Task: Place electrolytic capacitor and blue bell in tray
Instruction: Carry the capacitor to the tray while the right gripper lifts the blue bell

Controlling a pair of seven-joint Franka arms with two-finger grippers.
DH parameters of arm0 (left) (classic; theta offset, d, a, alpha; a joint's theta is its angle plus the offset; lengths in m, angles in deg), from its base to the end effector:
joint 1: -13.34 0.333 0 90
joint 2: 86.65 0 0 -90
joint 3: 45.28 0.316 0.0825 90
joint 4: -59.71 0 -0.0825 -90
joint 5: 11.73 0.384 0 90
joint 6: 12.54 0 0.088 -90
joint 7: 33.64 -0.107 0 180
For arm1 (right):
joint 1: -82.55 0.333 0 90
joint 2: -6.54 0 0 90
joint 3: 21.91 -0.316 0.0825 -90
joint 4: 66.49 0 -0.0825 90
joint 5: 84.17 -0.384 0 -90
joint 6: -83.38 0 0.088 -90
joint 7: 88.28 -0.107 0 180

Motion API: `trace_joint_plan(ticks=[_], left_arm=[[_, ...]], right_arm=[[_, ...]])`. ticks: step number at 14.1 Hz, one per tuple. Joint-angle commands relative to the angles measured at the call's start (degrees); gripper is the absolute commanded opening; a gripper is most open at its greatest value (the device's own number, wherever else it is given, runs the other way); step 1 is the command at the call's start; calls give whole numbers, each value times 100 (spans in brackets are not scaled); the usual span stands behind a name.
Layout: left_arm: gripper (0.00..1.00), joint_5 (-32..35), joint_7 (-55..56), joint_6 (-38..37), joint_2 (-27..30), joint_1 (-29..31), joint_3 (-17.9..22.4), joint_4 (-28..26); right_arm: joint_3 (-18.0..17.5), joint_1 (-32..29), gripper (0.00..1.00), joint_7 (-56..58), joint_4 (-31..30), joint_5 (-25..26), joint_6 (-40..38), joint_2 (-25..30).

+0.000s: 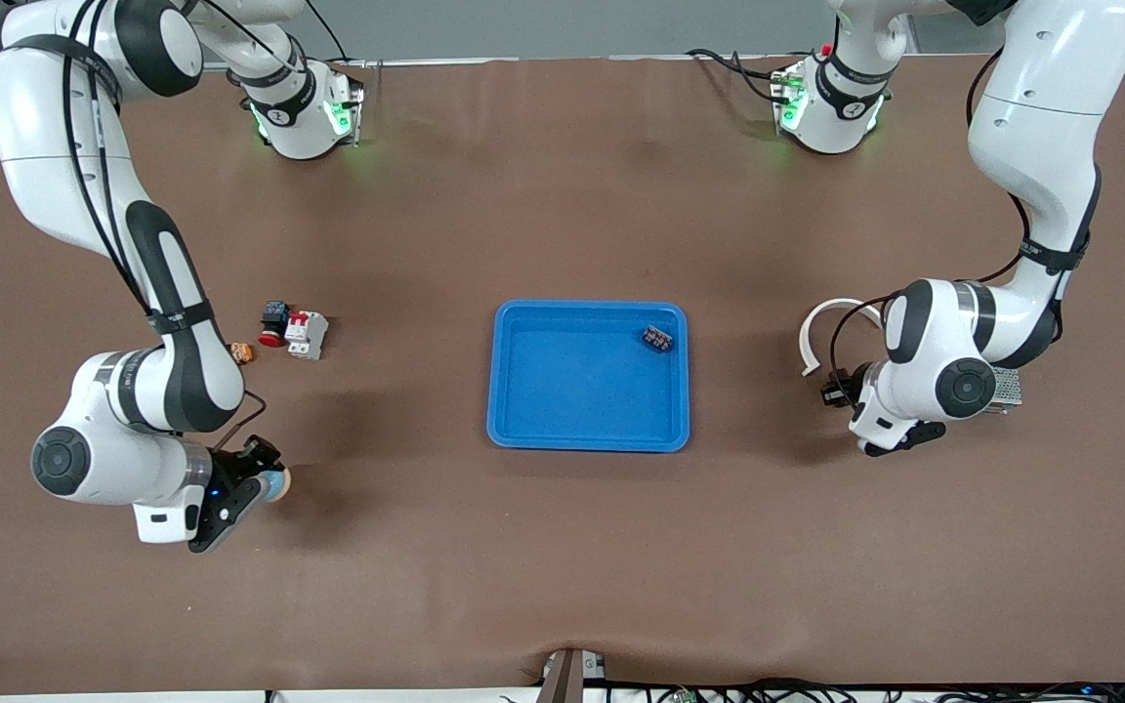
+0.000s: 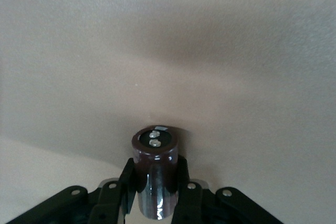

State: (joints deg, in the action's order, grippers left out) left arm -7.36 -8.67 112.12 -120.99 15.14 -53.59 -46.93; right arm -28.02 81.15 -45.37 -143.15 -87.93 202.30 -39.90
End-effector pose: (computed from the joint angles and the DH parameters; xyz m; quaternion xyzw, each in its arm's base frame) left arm 0.6042 -0.0636 0.1769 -0.9804 -0.1399 0.1367 0.0239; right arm 0.7315 0.0466 0.2400 -0.9247 -0.3731 0.0106 0.0749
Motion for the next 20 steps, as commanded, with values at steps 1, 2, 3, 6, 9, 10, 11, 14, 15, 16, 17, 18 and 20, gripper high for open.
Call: trace_joint_plan(ticks=[1,2,3,6,9,10,11,14,15,16,17,18,20], left_arm=[[0,90,96,-12,357,31,-39,-32],[0,38,105,-12,471,14,-57,-32],[0,11,201,-12,533,-13,-74,-23],[0,-16,1200,-29,543,-57,-521,275],[0,-16,2194,-65,455,-363,-734,626],[0,-16,2528,-65,385,-547,-734,749],[0,-16,2940,-65,306,-740,-734,898],[0,-7,4084,-65,-62,-1207,-734,1452],[0,-16,4322,-56,-177,-1339,-734,1558],[0,-16,4620,-38,-291,-1471,-734,1629],[0,-7,4954,-3,-405,-1576,-734,1742],[0,-24,5322,40,-493,-1656,-734,1822],[0,-181,5816,408,-617,-1726,-742,1823]], right_arm=[[-293,26,49,-921,-34,-72,-298,302],[-372,35,49,-1212,-34,-64,-325,329],[-469,70,49,-1476,-34,-64,-334,355],[-523,272,49,-2293,-42,-63,-509,470],[-505,544,49,-3076,-42,-55,-571,654],[-505,649,49,-3313,-60,-55,-571,680],[-505,694,49,-3559,-60,-55,-571,681],[-505,843,49,-4035,-69,-55,-571,689],[-505,861,49,-4184,-69,-55,-562,689],[-505,887,49,-4238,-69,-55,-554,689],[-505,923,49,-4256,-77,-55,-536,689],[-505,932,49,-4265,-77,-55,-519,681],[-505,975,49,-4448,-86,-55,-501,681]])
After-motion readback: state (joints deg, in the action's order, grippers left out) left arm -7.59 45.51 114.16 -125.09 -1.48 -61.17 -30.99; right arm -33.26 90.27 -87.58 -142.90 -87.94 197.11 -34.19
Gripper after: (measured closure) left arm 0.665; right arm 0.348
